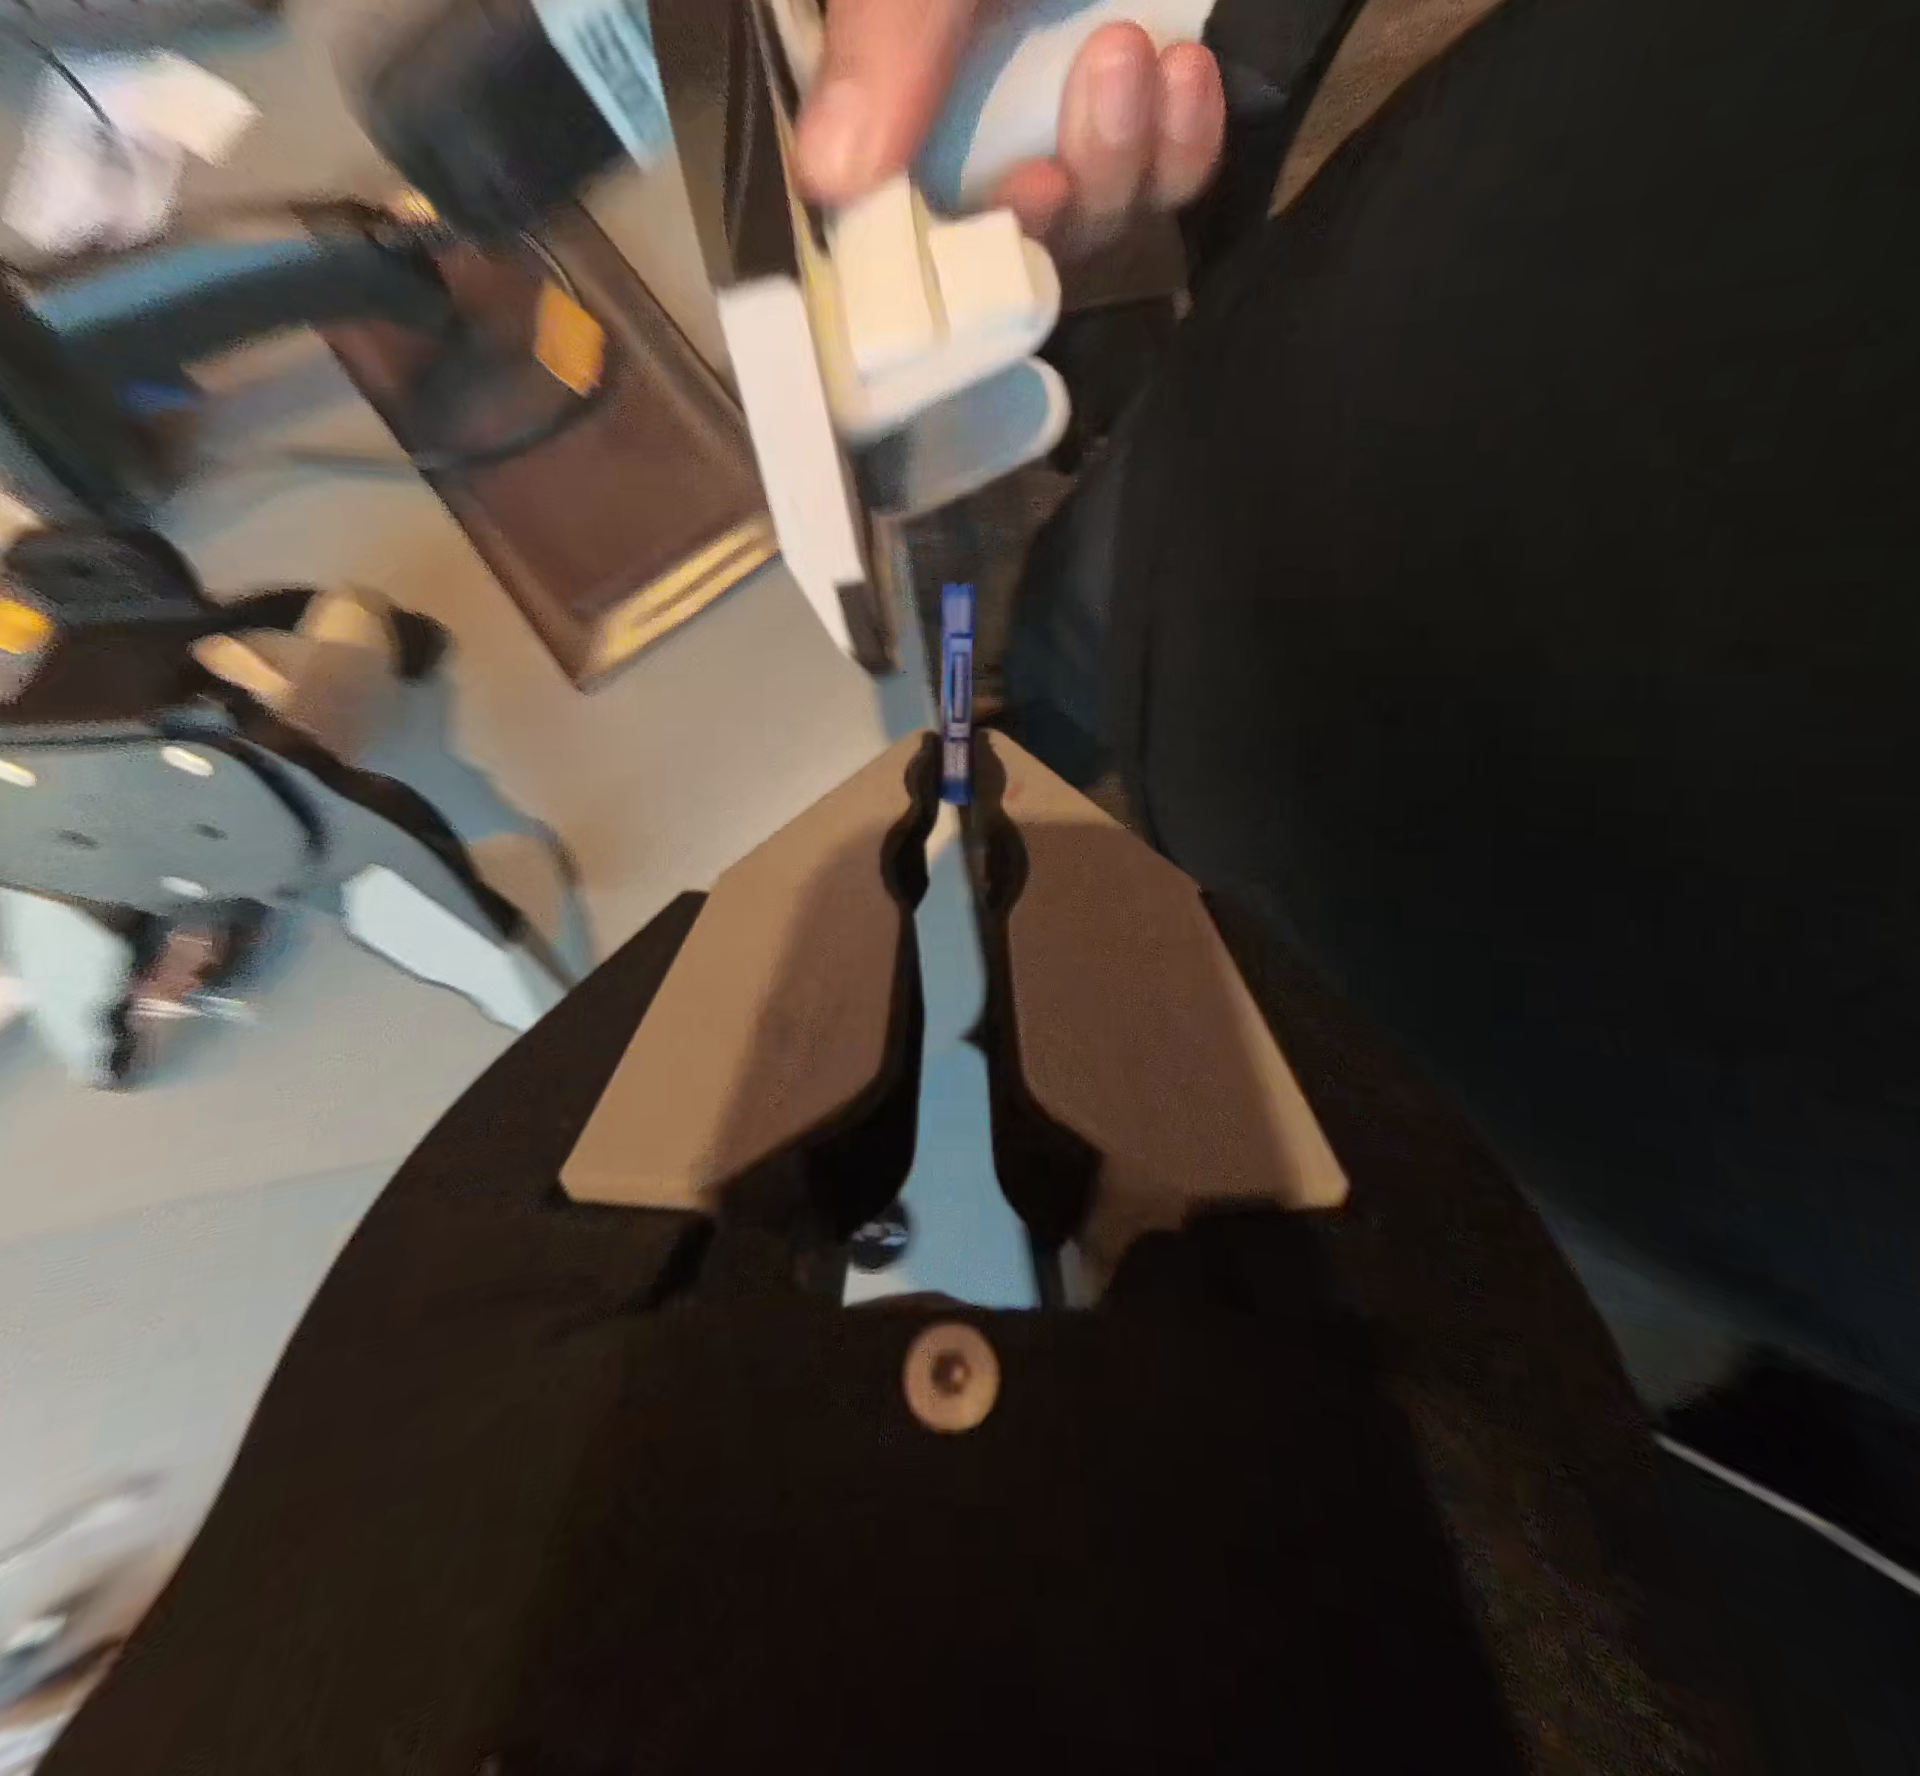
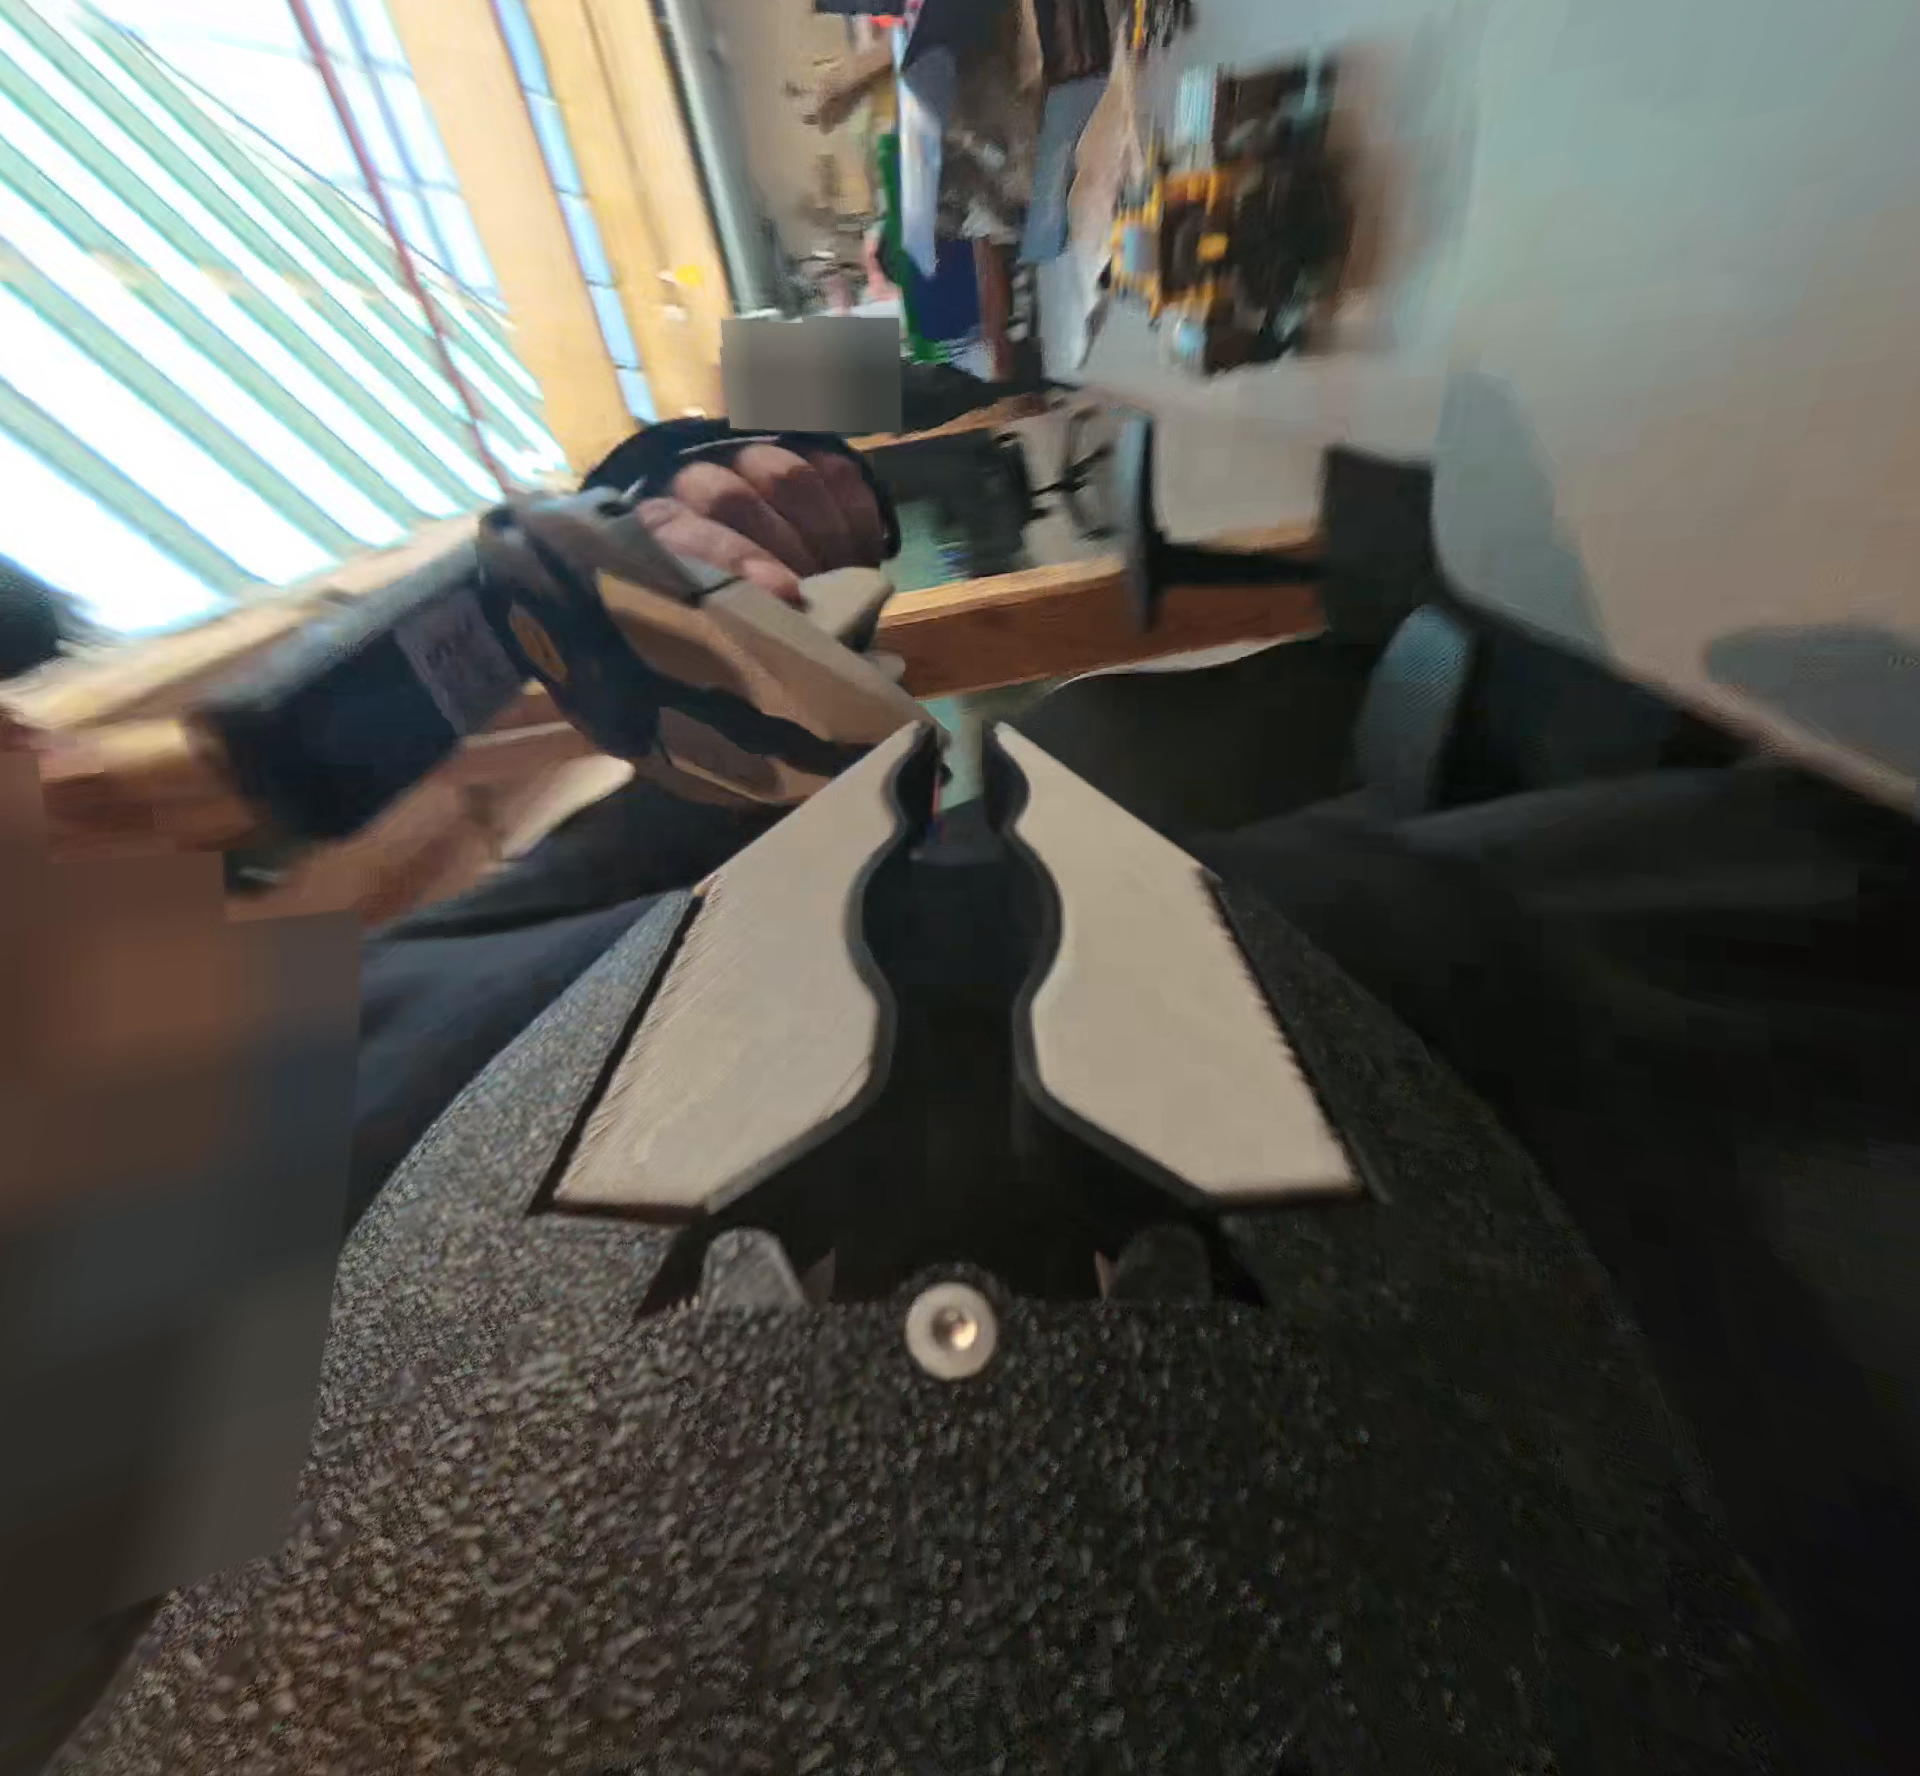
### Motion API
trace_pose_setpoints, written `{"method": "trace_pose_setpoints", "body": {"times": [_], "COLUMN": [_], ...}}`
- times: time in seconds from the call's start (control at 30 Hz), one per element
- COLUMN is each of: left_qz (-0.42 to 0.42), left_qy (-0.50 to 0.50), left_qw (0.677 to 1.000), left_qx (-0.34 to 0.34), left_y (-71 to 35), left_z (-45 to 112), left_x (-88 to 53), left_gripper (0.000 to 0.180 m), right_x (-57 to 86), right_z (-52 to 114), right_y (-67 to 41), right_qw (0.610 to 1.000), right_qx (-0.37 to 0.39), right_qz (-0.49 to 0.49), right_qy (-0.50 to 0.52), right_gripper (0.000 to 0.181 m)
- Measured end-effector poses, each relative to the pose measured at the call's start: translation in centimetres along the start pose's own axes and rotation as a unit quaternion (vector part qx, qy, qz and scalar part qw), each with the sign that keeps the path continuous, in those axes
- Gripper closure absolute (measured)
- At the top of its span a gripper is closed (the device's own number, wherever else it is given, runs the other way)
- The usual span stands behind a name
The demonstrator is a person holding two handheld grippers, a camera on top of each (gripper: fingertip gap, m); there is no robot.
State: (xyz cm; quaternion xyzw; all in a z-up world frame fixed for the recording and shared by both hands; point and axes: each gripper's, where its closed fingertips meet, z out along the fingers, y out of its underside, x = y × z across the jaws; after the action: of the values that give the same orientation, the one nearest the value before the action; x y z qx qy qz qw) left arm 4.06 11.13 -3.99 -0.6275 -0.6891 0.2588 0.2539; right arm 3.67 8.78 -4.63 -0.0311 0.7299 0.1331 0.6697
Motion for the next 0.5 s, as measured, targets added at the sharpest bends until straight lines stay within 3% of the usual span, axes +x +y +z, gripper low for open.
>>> {"method": "trace_pose_setpoints", "body": {"times": [0.1, 0.17, 0.27, 0.37, 0.4, 0.5], "left_qz": [-0.095, -0.139, -0.179, -0.191, -0.192, -0.182], "left_qy": [0.044, 0.074, 0.102, 0.112, 0.113, 0.109], "left_qw": [0.994, 0.987, 0.979, 0.975, 0.975, 0.977], "left_qx": [0.012, 0.007, 0.002, -0.011, -0.017, -0.026], "left_y": [-0.5, -0.7, -1.3, -1.5, -1.5, -1.7], "left_z": [-0.4, -0.5, -0.8, -0.9, -1.0, -1.0], "left_x": [0.2, 0.7, 1.2, 1.4, 1.4, 1.4], "left_gripper": [0.177, 0.177, 0.177, 0.177, 0.177, 0.177], "right_x": [-2.9, -5.1, -5.9, -4.9, -4.6, -4.7], "right_z": [-1.4, -1.1, 0.0, 0.5, 0.6, 0.9], "right_y": [-1.4, -0.1, 2.1, 2.7, 2.7, 3.1], "right_qw": [0.963, 0.898, 0.762, 0.639, 0.622, 0.619], "right_qx": [0.019, -0.023, -0.105, -0.162, -0.169, -0.180], "right_qz": [-0.236, -0.393, -0.567, -0.661, -0.669, -0.673], "right_qy": [0.125, 0.198, 0.296, 0.359, 0.370, 0.364], "right_gripper": [0.162, 0.159, 0.160, 0.167, 0.171, 0.176]}}
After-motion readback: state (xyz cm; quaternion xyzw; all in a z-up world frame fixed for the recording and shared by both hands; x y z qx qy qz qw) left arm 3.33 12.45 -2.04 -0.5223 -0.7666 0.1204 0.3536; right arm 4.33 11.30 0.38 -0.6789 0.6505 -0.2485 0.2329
